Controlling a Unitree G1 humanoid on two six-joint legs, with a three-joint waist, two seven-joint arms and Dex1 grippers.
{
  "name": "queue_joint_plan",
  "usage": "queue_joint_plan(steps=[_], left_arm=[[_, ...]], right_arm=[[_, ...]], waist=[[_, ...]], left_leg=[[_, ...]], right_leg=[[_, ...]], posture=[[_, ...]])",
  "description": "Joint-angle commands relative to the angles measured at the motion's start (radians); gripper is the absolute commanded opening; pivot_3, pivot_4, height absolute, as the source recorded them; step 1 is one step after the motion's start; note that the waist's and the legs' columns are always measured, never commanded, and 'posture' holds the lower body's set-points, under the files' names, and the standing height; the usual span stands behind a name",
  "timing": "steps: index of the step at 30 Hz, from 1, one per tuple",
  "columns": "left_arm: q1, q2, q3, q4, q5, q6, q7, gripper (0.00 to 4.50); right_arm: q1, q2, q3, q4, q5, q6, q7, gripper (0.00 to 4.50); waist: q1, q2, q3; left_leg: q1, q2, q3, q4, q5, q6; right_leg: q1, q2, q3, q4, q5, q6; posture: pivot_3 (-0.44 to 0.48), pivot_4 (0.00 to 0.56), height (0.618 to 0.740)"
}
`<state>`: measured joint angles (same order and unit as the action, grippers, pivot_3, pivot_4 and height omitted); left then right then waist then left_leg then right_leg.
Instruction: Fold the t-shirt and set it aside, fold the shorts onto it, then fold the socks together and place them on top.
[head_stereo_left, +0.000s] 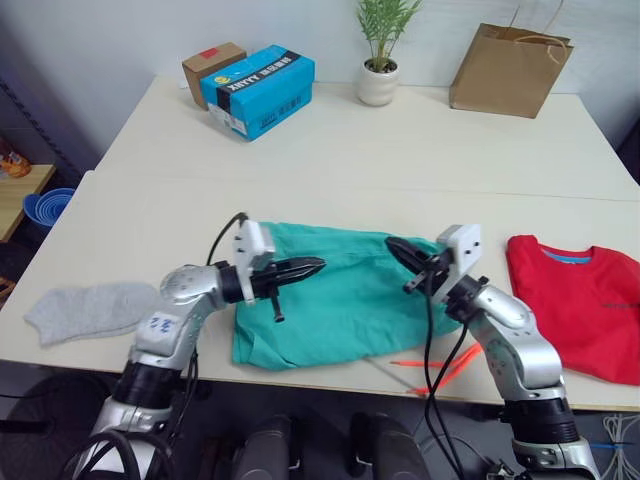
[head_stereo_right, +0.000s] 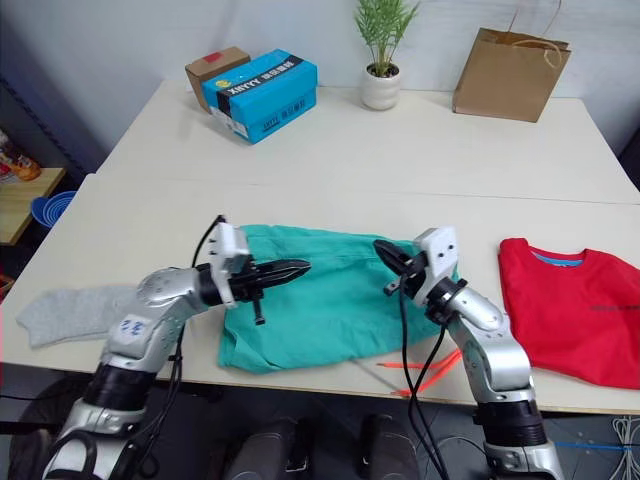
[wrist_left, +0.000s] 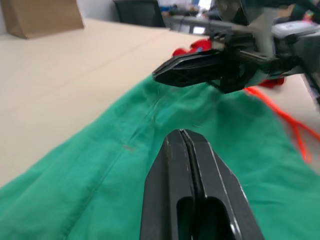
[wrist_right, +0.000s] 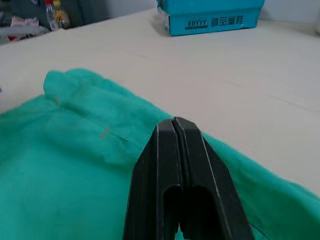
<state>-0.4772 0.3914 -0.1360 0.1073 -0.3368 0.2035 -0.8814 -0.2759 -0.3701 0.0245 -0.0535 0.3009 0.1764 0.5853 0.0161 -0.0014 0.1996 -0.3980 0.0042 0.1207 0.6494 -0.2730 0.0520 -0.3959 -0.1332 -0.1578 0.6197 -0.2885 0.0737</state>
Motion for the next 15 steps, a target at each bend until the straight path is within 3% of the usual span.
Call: queue_joint_plan(steps=[1,5,9,12,15], left_arm=[[-0.059,-0.045,0.003,0.189,0.107,-0.158,0.077,0.01],[-0.066,-0.047,0.030,0.319,0.170,-0.237,0.144,0.01],[-0.033,-0.049,0.084,0.365,0.153,-0.242,0.171,0.01],[-0.022,-0.089,0.177,0.332,0.077,-0.448,0.156,0.01],[-0.015,-0.093,0.207,0.262,0.002,-0.473,0.070,0.00]], right_arm=[[-0.008,0.024,-0.040,0.064,-0.044,-0.092,-0.053,0.00],[0.071,0.016,-0.140,0.104,-0.012,-0.148,-0.073,0.00],[0.108,0.000,-0.274,0.101,0.056,-0.163,-0.091,0.00],[0.131,-0.010,-0.343,0.004,0.153,-0.105,-0.077,0.00],[0.196,-0.044,-0.391,-0.149,0.312,0.030,-0.038,0.57]], waist=[[0.002,0.000,0.000],[0.004,-0.001,0.000],[0.004,0.000,0.000],[0.000,0.000,0.000],[0.001,-0.001,0.000]], left_leg=[[0.000,0.000,0.000,0.000,0.000,0.000],[-0.004,0.001,-0.001,0.000,0.000,0.000],[-0.004,0.000,-0.001,0.001,0.000,0.001],[-0.003,0.000,-0.001,0.002,0.000,0.002],[-0.004,0.001,-0.002,0.001,-0.001,0.002]], right_leg=[[0.000,0.000,0.000,0.000,0.000,0.000],[-0.003,0.000,-0.001,0.002,0.000,0.000],[-0.001,0.000,-0.001,0.001,0.001,0.001],[-0.001,-0.001,0.000,-0.001,0.002,0.003],[-0.002,-0.002,0.000,-0.002,0.002,0.003]], posture=[[0.000,0.150,0.740],[0.000,0.150,0.740],[0.000,0.150,0.740],[0.000,0.150,0.740],[0.000,0.150,0.740]])
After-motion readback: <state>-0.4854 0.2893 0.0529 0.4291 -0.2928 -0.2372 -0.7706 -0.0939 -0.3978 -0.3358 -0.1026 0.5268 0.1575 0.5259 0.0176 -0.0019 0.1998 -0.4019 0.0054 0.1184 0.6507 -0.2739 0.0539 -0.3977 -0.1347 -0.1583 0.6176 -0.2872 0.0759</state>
